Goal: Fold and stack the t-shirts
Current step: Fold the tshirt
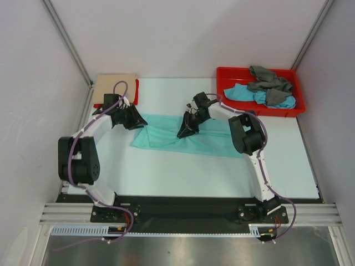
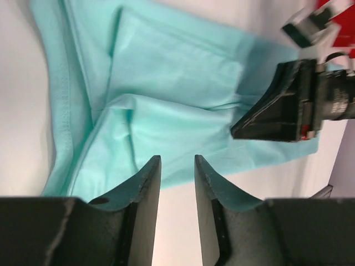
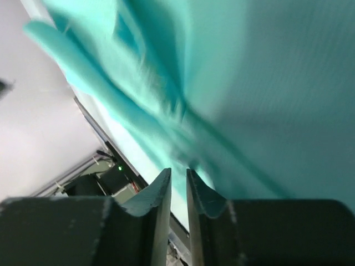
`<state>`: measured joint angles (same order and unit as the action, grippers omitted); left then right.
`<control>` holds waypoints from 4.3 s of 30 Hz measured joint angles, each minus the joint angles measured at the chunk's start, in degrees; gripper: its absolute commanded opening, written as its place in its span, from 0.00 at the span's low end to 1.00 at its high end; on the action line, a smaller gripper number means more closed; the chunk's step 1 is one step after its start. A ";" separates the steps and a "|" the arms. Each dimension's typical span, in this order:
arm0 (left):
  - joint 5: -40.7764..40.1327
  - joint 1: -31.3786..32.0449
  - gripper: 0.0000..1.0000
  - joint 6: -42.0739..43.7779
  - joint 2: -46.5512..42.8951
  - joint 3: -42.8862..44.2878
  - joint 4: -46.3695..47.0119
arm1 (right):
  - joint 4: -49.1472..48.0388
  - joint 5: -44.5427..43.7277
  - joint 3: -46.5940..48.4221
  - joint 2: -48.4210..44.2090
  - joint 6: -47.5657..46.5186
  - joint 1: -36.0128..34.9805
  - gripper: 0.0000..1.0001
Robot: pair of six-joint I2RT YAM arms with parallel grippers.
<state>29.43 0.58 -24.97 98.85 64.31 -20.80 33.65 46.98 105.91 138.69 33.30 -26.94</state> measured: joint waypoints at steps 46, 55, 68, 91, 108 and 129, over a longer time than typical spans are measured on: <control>-12.63 -7.85 0.63 -16.98 -20.70 -24.98 0.92 | 11.69 -30.05 -51.87 -46.29 -10.05 40.96 0.68; -14.67 -7.98 0.57 -18.64 -15.76 -25.62 2.93 | 8.59 -27.50 -53.31 -46.03 -9.99 41.00 0.53; -15.52 -7.50 0.06 -16.31 -6.12 -18.75 6.73 | 6.16 -26.77 -57.16 -45.18 -8.31 40.72 0.05; -20.74 6.73 0.04 -5.99 31.12 33.97 0.52 | 8.13 -31.39 -69.66 -59.65 4.44 13.31 0.06; -13.68 5.38 0.50 3.89 49.79 64.96 -4.39 | -3.93 -24.96 -58.88 -44.61 21.66 -17.33 0.23; -9.22 22.25 0.57 -1.68 -12.96 7.23 2.01 | 10.62 -28.30 -48.94 -57.83 -2.91 17.42 0.63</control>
<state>20.21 22.83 -26.65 85.89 71.55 -18.79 44.27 18.68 56.97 80.86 30.39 -9.52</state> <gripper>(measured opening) 0.571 0.632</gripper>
